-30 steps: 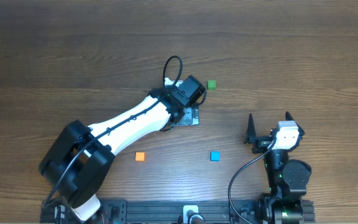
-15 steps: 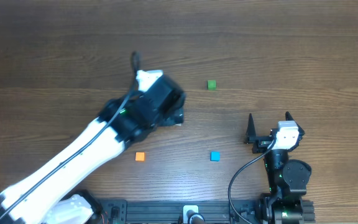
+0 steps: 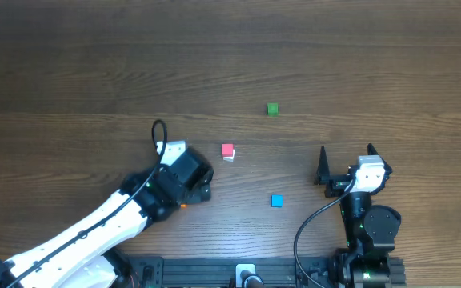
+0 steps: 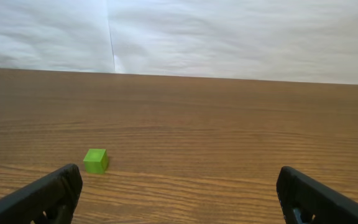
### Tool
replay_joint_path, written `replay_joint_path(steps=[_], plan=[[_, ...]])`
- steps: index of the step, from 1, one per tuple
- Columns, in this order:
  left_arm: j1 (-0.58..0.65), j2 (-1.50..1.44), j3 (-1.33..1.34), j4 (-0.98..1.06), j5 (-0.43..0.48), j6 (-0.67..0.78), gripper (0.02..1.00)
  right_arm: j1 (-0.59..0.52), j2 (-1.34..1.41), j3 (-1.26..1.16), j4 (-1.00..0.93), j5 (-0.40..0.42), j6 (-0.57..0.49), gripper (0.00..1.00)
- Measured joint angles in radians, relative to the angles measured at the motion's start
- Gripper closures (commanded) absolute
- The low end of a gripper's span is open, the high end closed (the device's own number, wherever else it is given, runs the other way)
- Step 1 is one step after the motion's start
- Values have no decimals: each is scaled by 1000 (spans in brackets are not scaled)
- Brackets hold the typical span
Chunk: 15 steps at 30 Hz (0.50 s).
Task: Stack Cubes
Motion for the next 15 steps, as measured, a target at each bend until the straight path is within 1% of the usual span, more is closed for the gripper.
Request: replay_joint_path(steps=[7, 15], plan=[[-18, 7, -39, 40, 7, 0, 106, 0, 0, 0, 0, 0, 0, 9], [-50, 97, -40, 62, 7, 4, 121, 0, 0, 0, 0, 0, 0, 7]])
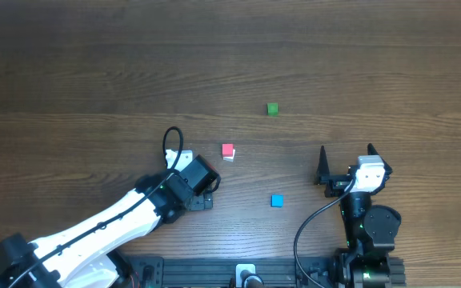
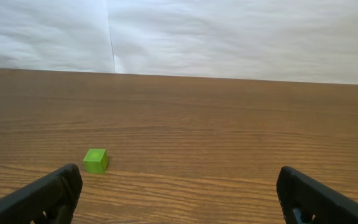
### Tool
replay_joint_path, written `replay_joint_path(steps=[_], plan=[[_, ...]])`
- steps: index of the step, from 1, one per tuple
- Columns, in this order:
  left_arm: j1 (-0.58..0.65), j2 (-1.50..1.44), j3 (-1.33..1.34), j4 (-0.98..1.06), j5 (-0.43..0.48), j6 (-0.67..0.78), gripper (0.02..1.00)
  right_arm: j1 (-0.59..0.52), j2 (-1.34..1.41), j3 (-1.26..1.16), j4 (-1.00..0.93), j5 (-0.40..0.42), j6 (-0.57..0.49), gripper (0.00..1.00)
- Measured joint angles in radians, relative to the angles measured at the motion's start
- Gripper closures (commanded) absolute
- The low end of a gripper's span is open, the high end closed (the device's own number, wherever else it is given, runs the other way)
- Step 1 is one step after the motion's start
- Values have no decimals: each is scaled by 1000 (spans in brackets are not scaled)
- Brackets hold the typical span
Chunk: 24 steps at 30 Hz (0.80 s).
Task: Stack Cubes
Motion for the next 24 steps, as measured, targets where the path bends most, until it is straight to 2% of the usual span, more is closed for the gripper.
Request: replay_joint_path(steps=[6, 13, 24], plan=[[1, 12, -1, -11, 11, 2, 117, 0, 0, 0, 0, 0, 0, 9], [59, 12, -1, -50, 95, 31, 112, 0, 0, 0, 0, 0, 0, 9], [72, 45, -1, -40, 140, 71, 112, 0, 0, 0, 0, 0, 0, 7]])
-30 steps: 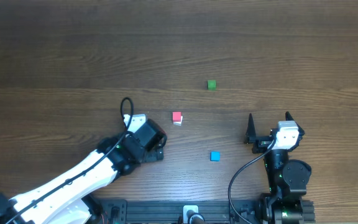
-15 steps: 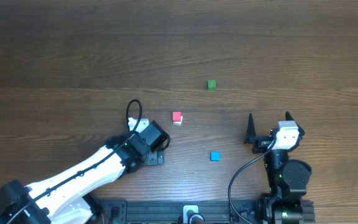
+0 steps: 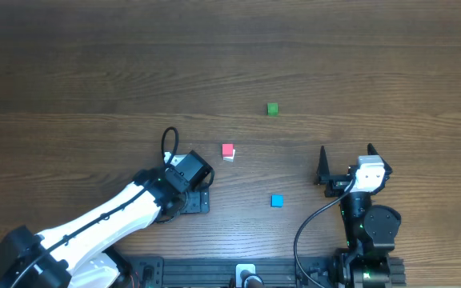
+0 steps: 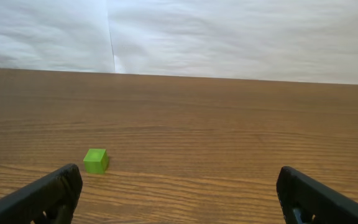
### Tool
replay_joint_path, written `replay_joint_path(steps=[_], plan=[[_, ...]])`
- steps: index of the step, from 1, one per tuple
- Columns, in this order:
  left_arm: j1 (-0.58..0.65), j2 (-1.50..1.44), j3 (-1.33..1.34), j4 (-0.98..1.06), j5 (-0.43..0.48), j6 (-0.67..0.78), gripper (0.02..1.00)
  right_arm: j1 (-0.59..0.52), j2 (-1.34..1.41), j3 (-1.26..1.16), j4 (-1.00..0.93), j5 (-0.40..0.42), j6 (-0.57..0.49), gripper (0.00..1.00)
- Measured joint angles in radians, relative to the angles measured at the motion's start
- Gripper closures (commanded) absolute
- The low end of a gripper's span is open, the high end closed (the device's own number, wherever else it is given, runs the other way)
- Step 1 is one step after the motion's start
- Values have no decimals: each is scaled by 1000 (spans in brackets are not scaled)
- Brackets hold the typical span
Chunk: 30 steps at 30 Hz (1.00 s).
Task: Stack Cubes
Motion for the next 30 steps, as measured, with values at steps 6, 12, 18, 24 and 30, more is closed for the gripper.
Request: replay_joint_path(steps=[6, 12, 18, 24, 30], plan=[[0, 19, 0, 11, 2, 5, 126, 0, 0, 0, 0, 0, 0, 7], [0, 21, 0, 11, 3, 8, 231, 0, 0, 0, 0, 0, 0, 7], [0, 29, 0, 14, 3, 14, 483, 0, 0, 0, 0, 0, 0, 7], [0, 31, 0, 14, 3, 16, 568, 0, 0, 0, 0, 0, 0, 9], [1, 31, 0, 14, 3, 15, 647, 0, 0, 0, 0, 0, -1, 7]])
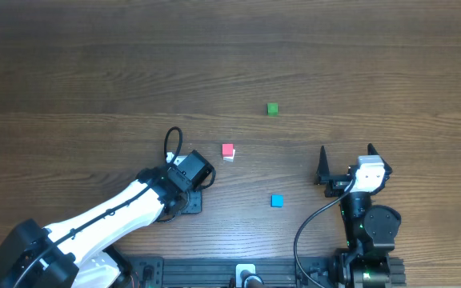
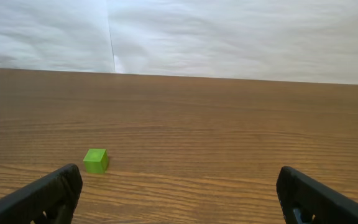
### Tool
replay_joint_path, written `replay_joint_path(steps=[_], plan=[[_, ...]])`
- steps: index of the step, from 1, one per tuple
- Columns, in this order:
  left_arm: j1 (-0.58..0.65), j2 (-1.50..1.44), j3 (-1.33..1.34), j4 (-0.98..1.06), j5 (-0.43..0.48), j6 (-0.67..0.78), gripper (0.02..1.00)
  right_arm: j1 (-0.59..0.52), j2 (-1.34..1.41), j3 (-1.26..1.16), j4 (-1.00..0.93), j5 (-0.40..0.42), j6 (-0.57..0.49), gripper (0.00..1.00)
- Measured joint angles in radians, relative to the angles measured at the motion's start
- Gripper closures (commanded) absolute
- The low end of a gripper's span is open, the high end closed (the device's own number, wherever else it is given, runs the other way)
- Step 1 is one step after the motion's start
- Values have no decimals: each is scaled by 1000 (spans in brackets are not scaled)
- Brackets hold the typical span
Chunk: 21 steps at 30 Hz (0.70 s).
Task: Stack Cubes
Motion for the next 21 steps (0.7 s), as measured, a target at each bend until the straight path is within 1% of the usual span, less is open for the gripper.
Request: replay_joint_path(steps=[14, 21], plan=[[0, 0, 0, 0, 0, 0, 816, 0, 0, 0, 0, 0, 0, 7], [0, 0, 1, 17, -5, 0, 877, 0, 0, 0, 0, 0, 0, 9]])
